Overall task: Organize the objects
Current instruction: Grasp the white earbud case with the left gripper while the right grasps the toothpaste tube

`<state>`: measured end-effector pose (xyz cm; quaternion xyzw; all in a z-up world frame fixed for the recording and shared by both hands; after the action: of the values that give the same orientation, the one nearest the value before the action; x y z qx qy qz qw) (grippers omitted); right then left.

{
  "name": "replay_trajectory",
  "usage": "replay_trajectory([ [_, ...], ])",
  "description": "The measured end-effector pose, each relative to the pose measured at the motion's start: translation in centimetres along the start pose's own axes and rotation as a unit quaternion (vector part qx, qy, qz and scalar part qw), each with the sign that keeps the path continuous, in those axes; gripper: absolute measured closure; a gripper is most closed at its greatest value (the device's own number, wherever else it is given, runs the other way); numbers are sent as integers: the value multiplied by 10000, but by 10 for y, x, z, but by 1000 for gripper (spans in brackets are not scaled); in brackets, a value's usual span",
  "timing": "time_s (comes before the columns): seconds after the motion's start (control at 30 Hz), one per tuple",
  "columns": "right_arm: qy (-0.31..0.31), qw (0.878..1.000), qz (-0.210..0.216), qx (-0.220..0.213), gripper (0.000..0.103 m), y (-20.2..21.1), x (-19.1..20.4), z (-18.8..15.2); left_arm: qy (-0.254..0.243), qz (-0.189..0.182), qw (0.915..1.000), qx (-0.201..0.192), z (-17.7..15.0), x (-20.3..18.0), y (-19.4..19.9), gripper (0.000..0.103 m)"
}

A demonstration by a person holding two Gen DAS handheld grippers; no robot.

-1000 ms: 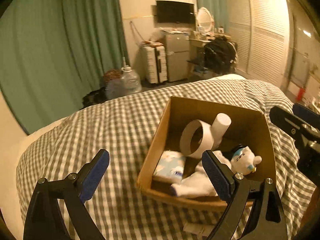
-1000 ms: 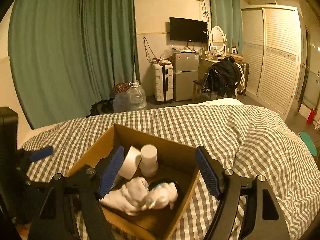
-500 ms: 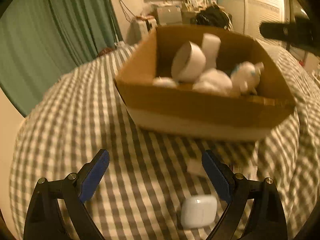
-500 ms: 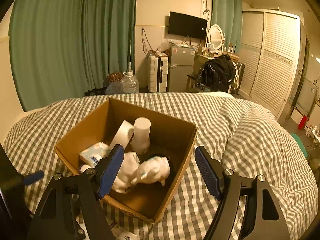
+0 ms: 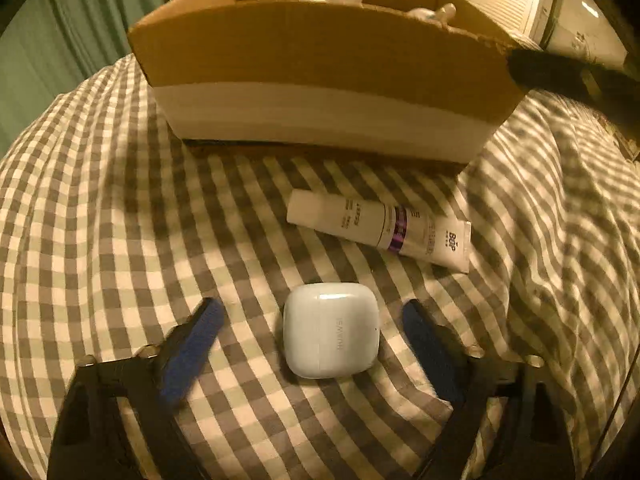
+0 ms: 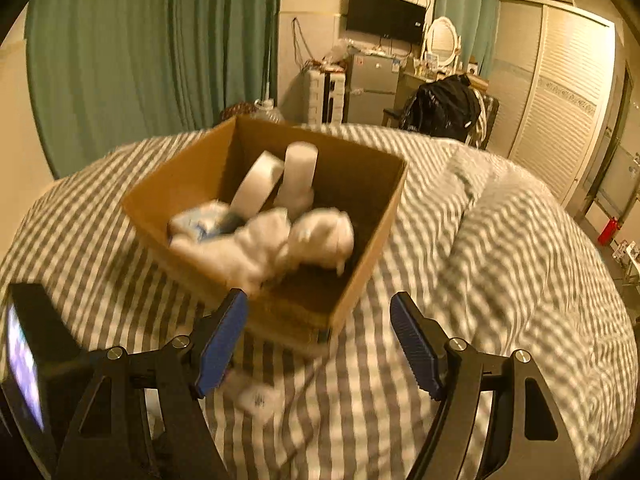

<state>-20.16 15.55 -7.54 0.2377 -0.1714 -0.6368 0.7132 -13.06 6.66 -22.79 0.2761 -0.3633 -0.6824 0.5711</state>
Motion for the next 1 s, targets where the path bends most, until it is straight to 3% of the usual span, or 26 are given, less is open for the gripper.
replay_trajectory([
  [0.1, -105, 9997, 67, 212, 30, 4, -1, -25, 45, -260, 9996, 123, -4, -3, -5, 54],
  [0.27, -292, 9979, 246, 527, 30, -3, 2, -52, 21, -164, 9999, 20, -3, -1, -1, 54],
  [0.6, -44, 9959, 540, 728, 30, -19, 28, -65, 609, 196, 9974, -319, 13, 48, 17, 54],
  [0.87, 482, 9910, 896, 869, 30, -53, 67, -68, 926, 642, 9918, -604, 27, 104, 30, 54],
  [1.0, 680, 9865, 1109, 996, 37, -70, 86, -72, 1063, 756, 9896, -608, 29, 111, 35, 53],
])
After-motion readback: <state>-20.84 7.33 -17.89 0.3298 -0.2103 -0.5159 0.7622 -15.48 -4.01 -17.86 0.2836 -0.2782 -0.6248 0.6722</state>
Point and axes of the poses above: each gripper's, at about its wrist camera, not at the fingertips, and y roughly against the way its jaws point, x to its left, z to its top, the point moved 9 cm from there along -y, roughly the way its jaws point, and after that the axes turned 10 degrees about -x, right-handed, at the moved point
